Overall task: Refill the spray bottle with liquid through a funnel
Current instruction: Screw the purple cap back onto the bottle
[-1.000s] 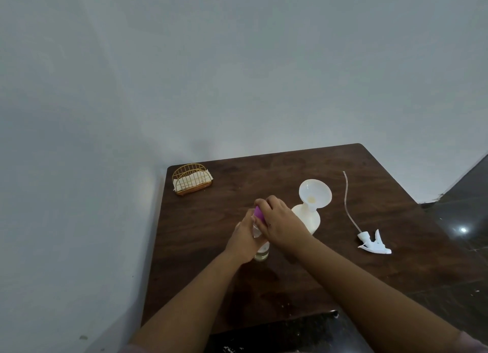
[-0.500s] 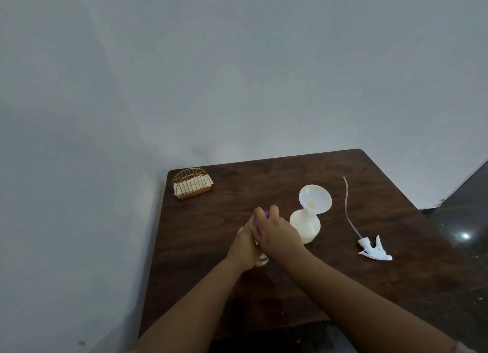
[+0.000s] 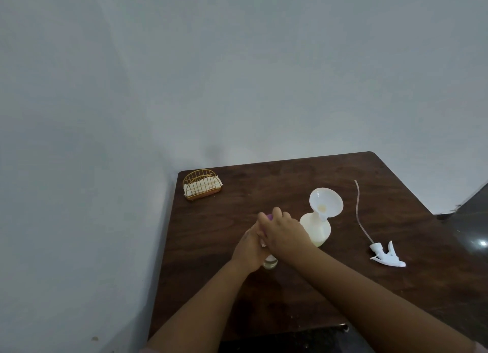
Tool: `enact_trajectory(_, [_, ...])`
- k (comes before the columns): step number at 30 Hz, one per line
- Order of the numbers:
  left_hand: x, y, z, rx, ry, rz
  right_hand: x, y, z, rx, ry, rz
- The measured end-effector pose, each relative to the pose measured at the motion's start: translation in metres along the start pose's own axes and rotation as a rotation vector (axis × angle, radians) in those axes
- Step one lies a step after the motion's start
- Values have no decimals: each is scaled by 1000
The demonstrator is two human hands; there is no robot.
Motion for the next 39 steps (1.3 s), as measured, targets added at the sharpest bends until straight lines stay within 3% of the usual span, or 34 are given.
enact_trajectory(6, [-6, 1, 7, 20, -69, 7, -5, 1, -2, 99, -21, 127])
enact_trajectory(12, [-8, 5, -15, -22, -6, -9, -9, 4, -23, -253, 161, 135])
enact_trajectory(14, [-8, 6, -14, -19, -52, -16, -5, 4, -27, -285, 243, 107])
enact_trajectory(17, [-8, 6, -12, -30, -82, 8, -2, 3, -29, -221, 260, 111])
enact_trajectory(21, [-4, 0, -6, -18, -155, -18, -7, 4, -15, 49, 182, 188])
enact_trajectory(23, [-2, -3, -4, 11, -177, -10, -7, 5, -12, 89, 141, 184])
enact_trajectory(27, [-4, 2, -16, -19, -90, 35, 7, 5, -19, -136, 229, 64])
enact_trajectory(32, [-9, 8, -27, -35, 51, 80, -3, 2, -32, -445, 394, 79])
enact_trajectory(34, [-9, 7, -26, -48, 15, 79, -1, 2, -36, -465, 355, 132])
enact_trajectory(37, [-2, 2, -19, -49, -103, 28, 1, -1, -37, -352, 130, 295])
enact_trajectory(39, [0, 1, -13, -16, -175, 11, 6, -5, -41, -330, 132, 286])
Point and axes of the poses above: each hand's wrist, its own y-axis towards the middle knuckle, its own x-axis out of the back of the hand, z = x × y, the point moved 8 cm from there along y, towards the middle knuckle, and after that the axes turned 12 degrees about -x, right-handed, at the moved point
